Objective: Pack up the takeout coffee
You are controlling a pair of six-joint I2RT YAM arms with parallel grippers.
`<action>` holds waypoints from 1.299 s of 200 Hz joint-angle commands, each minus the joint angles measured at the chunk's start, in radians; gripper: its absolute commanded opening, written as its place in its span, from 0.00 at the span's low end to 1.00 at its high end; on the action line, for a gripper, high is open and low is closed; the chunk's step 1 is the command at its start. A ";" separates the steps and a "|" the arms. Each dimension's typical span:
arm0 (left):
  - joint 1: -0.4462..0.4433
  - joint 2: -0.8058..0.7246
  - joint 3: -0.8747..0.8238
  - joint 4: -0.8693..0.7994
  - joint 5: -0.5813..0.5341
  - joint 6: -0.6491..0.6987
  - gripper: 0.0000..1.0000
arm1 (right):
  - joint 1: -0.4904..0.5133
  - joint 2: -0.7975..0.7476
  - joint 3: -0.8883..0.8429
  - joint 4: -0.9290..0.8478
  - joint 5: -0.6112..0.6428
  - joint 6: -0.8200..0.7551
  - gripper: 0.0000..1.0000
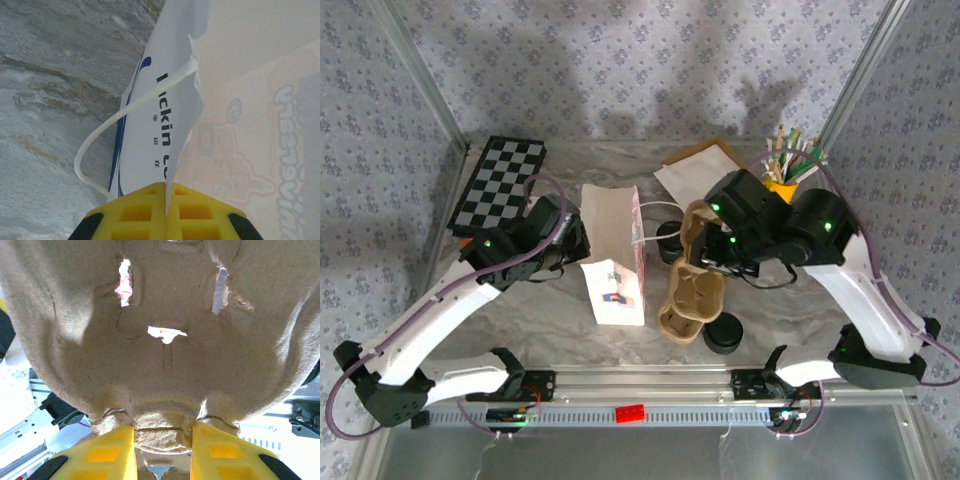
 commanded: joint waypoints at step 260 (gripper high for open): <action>-0.108 0.011 0.074 -0.081 0.003 -0.080 0.00 | -0.044 0.370 0.464 0.008 -0.126 -0.144 0.27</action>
